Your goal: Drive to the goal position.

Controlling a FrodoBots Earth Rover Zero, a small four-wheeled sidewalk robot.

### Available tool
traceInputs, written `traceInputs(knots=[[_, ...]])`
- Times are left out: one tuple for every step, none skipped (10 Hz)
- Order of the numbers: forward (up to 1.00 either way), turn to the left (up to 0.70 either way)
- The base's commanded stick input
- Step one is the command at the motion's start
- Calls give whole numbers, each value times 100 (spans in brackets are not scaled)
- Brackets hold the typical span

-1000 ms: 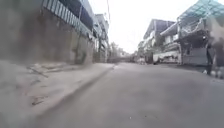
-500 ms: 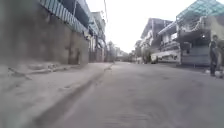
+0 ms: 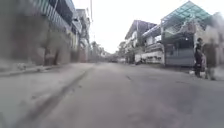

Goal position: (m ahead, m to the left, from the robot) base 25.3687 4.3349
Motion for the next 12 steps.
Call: traceInputs(knots=[[100, 0], [100, 0], [100, 0], [100, 0], [100, 0], [100, 0], [100, 0], [100, 0], [100, 0], [100, 0], [100, 0], [100, 0]])
